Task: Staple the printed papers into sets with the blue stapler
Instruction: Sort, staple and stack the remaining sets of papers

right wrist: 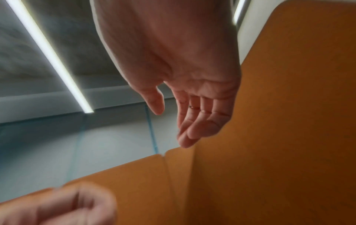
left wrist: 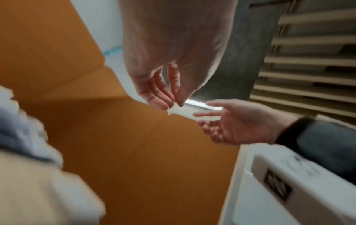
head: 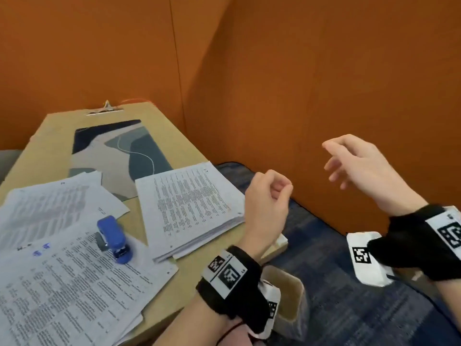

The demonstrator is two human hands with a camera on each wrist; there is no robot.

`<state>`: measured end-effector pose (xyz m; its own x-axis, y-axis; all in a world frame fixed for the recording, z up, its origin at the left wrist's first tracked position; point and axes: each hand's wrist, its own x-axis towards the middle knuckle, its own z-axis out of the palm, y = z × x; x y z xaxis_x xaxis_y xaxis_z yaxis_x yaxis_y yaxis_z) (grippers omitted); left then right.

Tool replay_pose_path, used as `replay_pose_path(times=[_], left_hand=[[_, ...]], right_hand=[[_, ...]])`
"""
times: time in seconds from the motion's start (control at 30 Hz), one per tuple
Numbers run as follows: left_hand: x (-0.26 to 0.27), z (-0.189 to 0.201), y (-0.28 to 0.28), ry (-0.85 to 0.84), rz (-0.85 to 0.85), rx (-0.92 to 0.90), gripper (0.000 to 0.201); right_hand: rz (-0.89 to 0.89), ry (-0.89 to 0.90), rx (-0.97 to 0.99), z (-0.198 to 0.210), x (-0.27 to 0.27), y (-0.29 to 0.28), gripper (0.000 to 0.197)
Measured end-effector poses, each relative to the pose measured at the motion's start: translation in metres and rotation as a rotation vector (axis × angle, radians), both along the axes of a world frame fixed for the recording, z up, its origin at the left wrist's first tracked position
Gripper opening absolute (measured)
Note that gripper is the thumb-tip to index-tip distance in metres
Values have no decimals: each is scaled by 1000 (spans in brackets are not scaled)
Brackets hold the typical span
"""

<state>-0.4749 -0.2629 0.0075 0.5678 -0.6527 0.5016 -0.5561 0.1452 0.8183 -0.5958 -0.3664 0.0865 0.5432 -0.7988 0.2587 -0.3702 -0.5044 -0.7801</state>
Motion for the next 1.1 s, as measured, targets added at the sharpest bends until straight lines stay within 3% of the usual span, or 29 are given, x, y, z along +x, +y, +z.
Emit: replay_pose_path(times=[0.1,0.2,0.33,0.43,0.5,0.57,0.6,0.73,0.93,1.03,1.1], left_hand=[[-51,-50,-48,-51,-188,204,8],[-77,-110,-87,-172,-270,506,6],[-62,-171,-119,-279,-200,912,16],[-40,-196,-136,-230,-133,1073,26],[-29,-207,-147,-126,-115,1083,30],[-22,-215,-157,-43,-116,1067,31],[-21,-218,-160,-16,-111,1057,31],[-24,-218,-165,-6,-108,1008,29],[-53,-179,-133,-69,-251,915,29],[-73,-132,-94,-171,-400,731,29],[-77,-91,-62,-210,-403,559,25]], right_hand=[[-83,-58,64,-14,-54,-32,29],[-118,-88,163,-36,-95,-52,25],[-134,-129,280,-71,-127,-67,23],[-122,-180,332,-90,-139,-68,31],[-87,-189,349,-102,-143,-67,63],[-75,-197,376,-111,-144,-68,79],[-70,-197,390,-114,-142,-68,75],[-72,-210,442,-115,-128,-71,29],[-7,-164,338,-82,-95,-67,27],[65,-165,267,-52,-71,-53,27],[122,-184,235,-31,-52,-40,28]])
